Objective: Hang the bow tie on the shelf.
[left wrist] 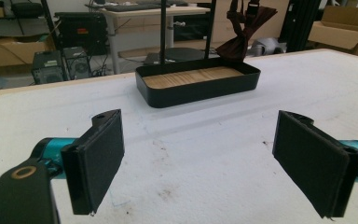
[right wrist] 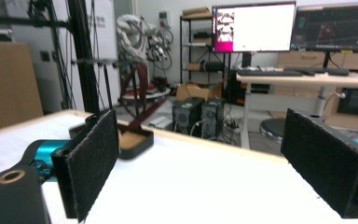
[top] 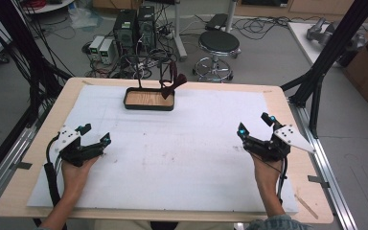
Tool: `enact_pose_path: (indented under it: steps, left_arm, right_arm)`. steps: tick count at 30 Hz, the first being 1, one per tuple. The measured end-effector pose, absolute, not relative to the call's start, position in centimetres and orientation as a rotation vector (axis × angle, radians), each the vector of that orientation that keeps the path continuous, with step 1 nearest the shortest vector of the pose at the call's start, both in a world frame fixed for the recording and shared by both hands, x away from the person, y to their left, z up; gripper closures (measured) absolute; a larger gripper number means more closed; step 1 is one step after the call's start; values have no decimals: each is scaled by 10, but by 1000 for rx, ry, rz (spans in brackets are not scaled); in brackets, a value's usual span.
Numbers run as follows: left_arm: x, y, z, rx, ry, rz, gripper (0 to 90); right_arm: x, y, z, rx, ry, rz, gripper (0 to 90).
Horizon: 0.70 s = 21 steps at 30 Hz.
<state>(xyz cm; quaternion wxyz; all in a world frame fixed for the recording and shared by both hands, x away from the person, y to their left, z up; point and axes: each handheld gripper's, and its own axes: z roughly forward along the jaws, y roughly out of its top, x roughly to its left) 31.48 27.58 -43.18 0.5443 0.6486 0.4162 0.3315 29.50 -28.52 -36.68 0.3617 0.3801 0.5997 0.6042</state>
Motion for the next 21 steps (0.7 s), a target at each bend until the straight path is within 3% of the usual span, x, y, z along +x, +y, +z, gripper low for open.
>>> enact_pose_path:
  steps: [13,21]
  left_arm:
    - [315,275,-432,1543,982,789,169]
    - [314,274,-432,1549,977,776,169]
  right_arm:
    - [282,-281,-416,1088,1571,1502,108]
    - [279,-280,-422,1106,1565,1510,108]
